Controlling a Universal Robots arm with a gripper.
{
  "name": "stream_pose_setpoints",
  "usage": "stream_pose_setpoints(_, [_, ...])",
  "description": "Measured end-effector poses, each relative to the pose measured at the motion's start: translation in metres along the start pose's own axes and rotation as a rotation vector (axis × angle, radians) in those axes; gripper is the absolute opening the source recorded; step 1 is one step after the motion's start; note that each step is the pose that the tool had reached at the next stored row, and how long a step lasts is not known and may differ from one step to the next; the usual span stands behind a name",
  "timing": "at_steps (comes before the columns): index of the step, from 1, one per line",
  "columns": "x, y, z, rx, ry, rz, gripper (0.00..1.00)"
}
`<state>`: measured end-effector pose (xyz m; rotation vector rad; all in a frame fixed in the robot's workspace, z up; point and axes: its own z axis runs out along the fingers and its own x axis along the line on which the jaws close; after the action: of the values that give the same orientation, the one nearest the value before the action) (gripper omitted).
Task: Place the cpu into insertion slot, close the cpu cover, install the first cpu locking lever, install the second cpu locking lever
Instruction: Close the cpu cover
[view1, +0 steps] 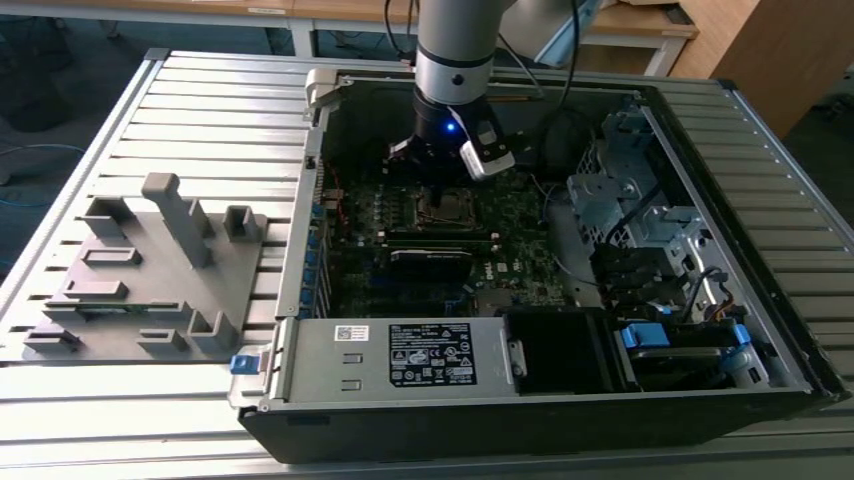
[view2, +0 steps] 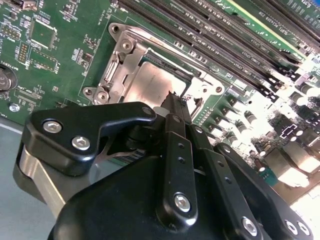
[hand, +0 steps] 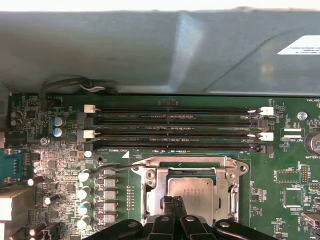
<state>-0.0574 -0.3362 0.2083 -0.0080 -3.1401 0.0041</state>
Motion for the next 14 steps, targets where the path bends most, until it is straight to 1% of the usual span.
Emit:
stream_pose_setpoints(9, [0.0066,0.0,0.0001,0.0,-0.0053,0.0,0.1])
stream_pose_setpoints(14, [0.0079,0.0,0.0001,0.0,-0.0059,0.0,0.1])
